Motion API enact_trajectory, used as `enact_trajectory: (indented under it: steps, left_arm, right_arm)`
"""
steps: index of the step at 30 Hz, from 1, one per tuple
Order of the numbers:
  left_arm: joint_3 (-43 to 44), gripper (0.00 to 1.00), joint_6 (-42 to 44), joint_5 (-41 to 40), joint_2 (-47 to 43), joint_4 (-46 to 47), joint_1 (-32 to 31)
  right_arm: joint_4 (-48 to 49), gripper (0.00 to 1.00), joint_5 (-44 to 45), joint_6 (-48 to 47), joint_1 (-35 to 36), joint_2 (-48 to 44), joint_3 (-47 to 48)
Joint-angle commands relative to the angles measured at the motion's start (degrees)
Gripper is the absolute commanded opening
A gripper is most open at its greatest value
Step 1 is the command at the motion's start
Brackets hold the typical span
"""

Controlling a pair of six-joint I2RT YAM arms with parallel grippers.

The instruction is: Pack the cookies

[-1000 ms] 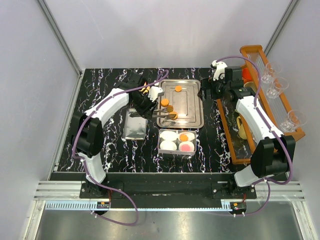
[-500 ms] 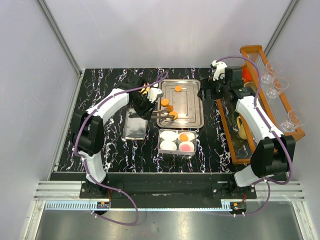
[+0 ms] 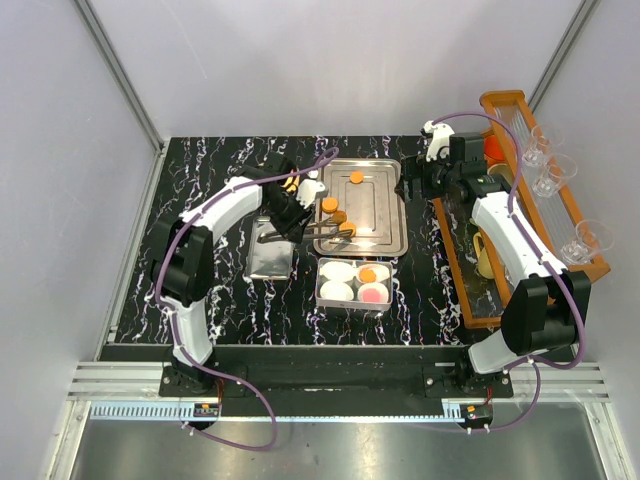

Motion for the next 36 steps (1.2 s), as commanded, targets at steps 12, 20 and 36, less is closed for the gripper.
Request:
enact_trajectory:
  steps: [12, 20, 36]
  left_arm:
    - [7.00, 0.47, 1.63, 2.25, 3.16, -1.39, 0.28]
    - [6.92, 0.46, 1.98, 2.16, 3.86, -1.48, -0.16]
    - [8.14, 0.43, 1.98, 2.16, 5.27, -1.48, -0.60]
  right_arm:
    - [0.89, 1.00, -0.18, 0.12, -0.14, -0.38, 1.03]
    - [0.80, 1.00, -0.01, 0.03, -0.23, -0.38, 0.85]
    - [0.63, 1.00, -0.09, -0.06, -0.32, -0.56, 1.20]
